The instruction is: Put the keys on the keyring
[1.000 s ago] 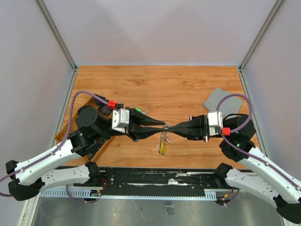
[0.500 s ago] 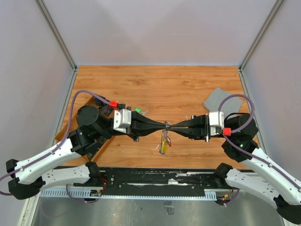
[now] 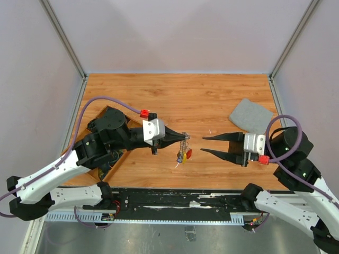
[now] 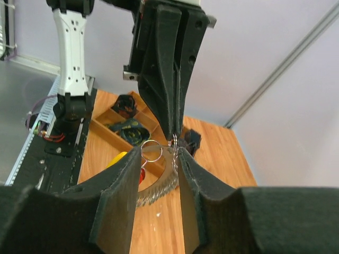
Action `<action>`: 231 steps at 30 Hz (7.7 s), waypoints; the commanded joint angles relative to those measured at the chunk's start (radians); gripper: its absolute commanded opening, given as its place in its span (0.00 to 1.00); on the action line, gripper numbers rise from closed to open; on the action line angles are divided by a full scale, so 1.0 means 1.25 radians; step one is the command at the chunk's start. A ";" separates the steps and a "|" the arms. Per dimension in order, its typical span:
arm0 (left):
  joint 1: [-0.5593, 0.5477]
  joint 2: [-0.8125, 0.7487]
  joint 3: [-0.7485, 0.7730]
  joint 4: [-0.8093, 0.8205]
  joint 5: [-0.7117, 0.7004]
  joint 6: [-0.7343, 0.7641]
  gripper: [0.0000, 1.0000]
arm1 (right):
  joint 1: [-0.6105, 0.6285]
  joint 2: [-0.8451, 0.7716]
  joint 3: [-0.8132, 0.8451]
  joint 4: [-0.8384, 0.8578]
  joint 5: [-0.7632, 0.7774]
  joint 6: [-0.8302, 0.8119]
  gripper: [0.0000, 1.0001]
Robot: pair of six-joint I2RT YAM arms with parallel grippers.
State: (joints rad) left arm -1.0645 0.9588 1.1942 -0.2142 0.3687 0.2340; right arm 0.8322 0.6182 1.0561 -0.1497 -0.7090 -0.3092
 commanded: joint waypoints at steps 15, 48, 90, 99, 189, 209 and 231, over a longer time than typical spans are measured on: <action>-0.013 0.102 0.135 -0.245 -0.101 0.097 0.01 | 0.017 0.126 0.034 -0.187 0.120 -0.081 0.39; -0.021 0.080 0.111 -0.216 -0.058 0.096 0.01 | 0.052 0.184 0.017 -0.130 0.088 -0.053 0.13; -0.023 -0.102 -0.033 0.109 -0.030 -0.020 0.41 | 0.058 0.062 -0.210 0.642 0.039 0.070 0.00; -0.023 -0.090 -0.048 0.138 -0.049 -0.007 0.41 | 0.077 0.076 -0.196 0.628 0.037 0.067 0.00; 0.017 -0.154 -0.120 -0.026 -0.414 -0.126 0.00 | -0.267 0.441 0.219 -0.267 0.472 0.535 0.61; 0.071 -0.179 0.044 -0.164 -0.552 -0.116 0.00 | -0.121 1.138 0.524 -0.237 0.409 0.443 0.60; 0.071 -0.190 0.042 -0.169 -0.555 -0.113 0.00 | 0.001 1.421 0.834 -0.409 0.590 0.320 0.42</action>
State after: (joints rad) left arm -0.9829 0.7307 1.2297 -0.4671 -0.3241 0.0811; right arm 0.8165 2.3638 2.0544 -0.5861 -0.0406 0.1242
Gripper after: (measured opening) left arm 0.011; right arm 0.435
